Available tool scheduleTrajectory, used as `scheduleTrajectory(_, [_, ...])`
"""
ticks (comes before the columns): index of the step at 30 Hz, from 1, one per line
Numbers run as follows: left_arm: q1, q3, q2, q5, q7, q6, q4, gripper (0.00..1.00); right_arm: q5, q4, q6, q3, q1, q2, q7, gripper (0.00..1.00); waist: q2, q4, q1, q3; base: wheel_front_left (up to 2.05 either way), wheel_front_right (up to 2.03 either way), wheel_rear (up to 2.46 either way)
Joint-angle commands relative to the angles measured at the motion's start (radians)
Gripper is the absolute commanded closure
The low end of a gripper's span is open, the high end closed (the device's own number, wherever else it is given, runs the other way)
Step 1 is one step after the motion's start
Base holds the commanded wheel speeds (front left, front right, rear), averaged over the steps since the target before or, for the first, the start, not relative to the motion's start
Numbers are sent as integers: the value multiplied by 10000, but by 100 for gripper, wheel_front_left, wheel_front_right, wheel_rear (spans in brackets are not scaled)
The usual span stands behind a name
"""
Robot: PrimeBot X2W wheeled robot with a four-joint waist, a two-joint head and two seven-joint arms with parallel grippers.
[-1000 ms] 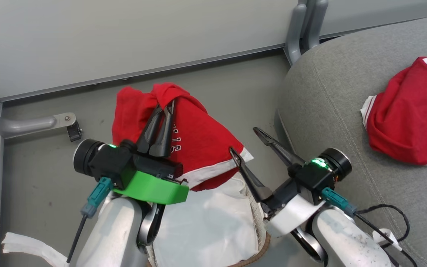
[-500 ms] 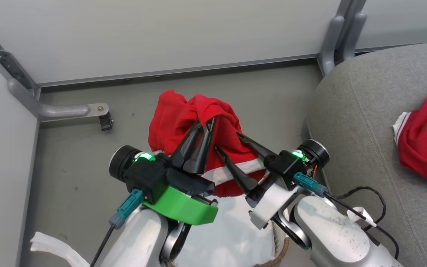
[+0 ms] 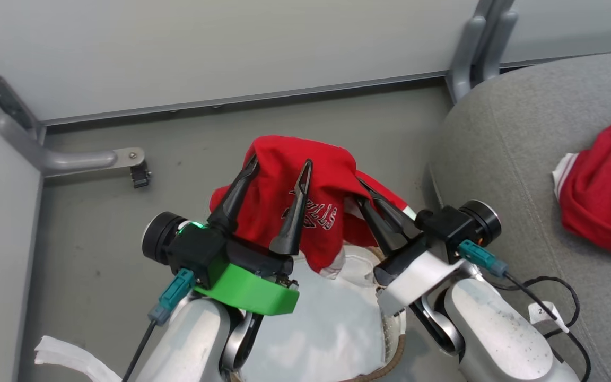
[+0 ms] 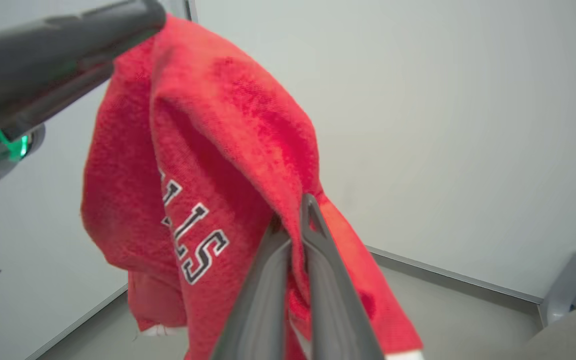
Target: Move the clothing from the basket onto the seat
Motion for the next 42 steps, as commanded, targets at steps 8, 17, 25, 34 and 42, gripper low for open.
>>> scheduleTrajectory(8, [-134,303,24,413,1,-160,435,0,-66,-758,-14,-777,489,3,-22,100,0,-3036,1,614,0,0,0])
scheduleTrajectory(17, [-418,420,38,685,1,-280,942,0,-79,-1457,-14,-2040,393,119,-22,100,0,-4812,1,1131,0,0,0])
scheduleTrajectory(25, [-651,474,41,986,1,-335,1348,0,-535,-1802,-14,-2969,-899,-621,-22,100,0,-5334,1,1746,0,0,0])
scheduleTrajectory(34, [-1251,105,217,1038,1,-339,1574,0,-1295,-1546,-14,-4779,-3116,-2081,-20,100,0,-4769,1,2899,0,0,0])
scheduleTrajectory(42, [-1769,-60,283,1105,2,-341,1498,0,-2280,-358,-14,-6321,-3906,-2517,-20,100,0,-3898,1,3825,0,0,0])
